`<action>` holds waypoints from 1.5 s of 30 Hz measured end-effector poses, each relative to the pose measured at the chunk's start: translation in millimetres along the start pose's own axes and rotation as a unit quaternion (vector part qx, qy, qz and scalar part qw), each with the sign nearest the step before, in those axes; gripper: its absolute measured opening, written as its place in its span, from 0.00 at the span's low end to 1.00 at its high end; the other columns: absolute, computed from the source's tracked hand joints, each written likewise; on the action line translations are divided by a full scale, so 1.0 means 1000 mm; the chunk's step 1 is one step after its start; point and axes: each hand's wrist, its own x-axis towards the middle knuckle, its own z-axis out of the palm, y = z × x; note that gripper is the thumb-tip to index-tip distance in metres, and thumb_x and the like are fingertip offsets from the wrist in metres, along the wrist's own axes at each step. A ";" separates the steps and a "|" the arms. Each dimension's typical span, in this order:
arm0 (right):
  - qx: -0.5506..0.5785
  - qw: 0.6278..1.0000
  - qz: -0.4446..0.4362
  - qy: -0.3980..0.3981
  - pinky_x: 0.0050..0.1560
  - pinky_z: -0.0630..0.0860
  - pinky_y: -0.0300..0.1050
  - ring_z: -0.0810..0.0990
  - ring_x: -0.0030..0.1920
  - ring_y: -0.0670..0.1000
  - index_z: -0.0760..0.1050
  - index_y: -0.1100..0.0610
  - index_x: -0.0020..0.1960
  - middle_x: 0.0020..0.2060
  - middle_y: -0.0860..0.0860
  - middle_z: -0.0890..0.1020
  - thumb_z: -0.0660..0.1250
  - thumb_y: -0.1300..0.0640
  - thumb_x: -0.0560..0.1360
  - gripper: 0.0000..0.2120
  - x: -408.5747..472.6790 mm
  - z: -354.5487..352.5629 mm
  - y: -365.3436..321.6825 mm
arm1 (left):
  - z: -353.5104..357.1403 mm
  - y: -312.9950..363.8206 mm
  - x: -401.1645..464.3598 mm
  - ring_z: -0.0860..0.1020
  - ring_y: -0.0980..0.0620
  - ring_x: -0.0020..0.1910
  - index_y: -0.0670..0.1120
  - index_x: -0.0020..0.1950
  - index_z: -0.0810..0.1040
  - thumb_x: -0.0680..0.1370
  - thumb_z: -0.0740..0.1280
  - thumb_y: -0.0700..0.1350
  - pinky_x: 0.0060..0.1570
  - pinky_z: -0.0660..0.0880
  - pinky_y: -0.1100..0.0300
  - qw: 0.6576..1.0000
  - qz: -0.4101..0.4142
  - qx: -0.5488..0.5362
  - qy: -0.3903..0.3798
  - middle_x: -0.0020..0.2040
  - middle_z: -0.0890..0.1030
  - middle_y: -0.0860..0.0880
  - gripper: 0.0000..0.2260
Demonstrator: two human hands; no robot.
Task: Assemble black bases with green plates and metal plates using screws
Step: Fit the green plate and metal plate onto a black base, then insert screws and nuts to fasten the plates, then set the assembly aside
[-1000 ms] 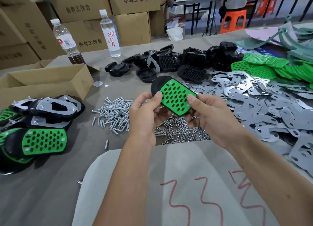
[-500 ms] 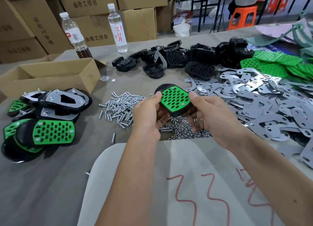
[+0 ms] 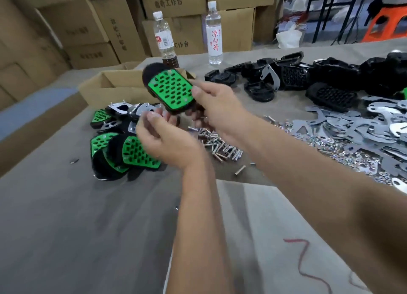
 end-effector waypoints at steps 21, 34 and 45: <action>-0.229 0.958 0.018 0.170 0.28 0.73 0.43 0.79 0.28 0.47 0.82 0.55 0.46 0.37 0.53 0.85 0.67 0.60 0.81 0.07 0.000 -0.118 0.045 | 0.001 -0.018 -0.026 0.80 0.52 0.51 0.41 0.55 0.77 0.74 0.62 0.46 0.52 0.81 0.42 0.980 0.095 0.172 -0.025 0.54 0.81 0.48 0.14; -0.684 0.628 0.192 0.319 0.66 0.66 0.66 0.64 0.71 0.67 0.69 0.58 0.68 0.69 0.65 0.70 0.71 0.41 0.76 0.30 0.009 -0.264 0.023 | 0.015 -0.077 -0.076 0.81 0.55 0.41 0.49 0.47 0.78 0.76 0.68 0.40 0.43 0.79 0.53 0.873 0.028 0.343 -0.346 0.42 0.81 0.54 0.04; -0.538 0.798 -0.148 0.227 0.66 0.69 0.39 0.73 0.65 0.51 0.71 0.57 0.72 0.64 0.52 0.74 0.85 0.55 0.64 0.40 -0.056 -0.229 0.004 | 0.025 -0.092 -0.101 0.84 0.48 0.37 0.47 0.50 0.78 0.79 0.66 0.41 0.45 0.85 0.43 0.828 -0.106 0.356 -0.420 0.45 0.83 0.44 0.02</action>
